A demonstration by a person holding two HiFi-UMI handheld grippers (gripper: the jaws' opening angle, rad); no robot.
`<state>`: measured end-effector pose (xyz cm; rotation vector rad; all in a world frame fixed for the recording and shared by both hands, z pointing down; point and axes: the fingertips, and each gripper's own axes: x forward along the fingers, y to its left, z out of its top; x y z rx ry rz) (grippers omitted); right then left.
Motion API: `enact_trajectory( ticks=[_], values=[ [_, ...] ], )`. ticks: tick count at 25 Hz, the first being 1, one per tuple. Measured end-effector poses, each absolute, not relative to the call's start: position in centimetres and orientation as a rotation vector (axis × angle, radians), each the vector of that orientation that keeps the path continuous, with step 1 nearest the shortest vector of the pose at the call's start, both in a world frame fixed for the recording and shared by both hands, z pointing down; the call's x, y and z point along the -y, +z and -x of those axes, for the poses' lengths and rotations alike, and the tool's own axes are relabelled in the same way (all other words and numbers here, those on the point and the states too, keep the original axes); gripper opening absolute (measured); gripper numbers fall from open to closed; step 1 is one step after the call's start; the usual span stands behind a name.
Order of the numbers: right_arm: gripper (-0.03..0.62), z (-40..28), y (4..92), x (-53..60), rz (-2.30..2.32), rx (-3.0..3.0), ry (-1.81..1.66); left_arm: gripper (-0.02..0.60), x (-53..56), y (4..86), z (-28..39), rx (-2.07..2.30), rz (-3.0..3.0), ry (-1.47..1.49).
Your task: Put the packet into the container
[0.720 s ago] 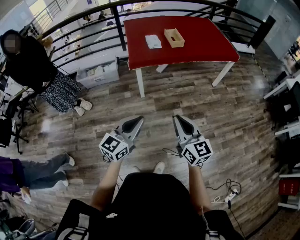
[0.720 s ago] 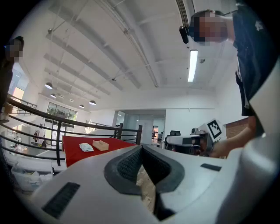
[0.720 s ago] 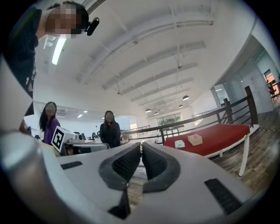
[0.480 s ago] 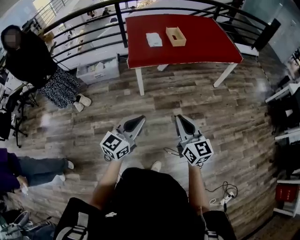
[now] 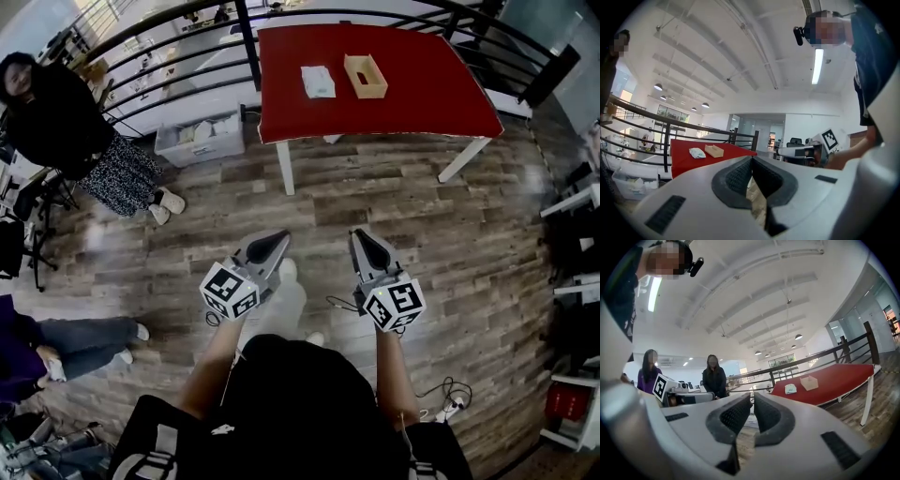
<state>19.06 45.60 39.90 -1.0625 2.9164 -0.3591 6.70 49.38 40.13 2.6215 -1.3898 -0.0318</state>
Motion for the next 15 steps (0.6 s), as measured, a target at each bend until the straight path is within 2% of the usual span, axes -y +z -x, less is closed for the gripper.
enact_trajectory(
  ticks=[15],
  values=[
    [0.025, -7.1, 38.0, -21.9, 1.209, -2.89, -0.37, 0.009, -24.8, 37.9, 6.1, 1.319, -2.655, -0.054]
  ],
)
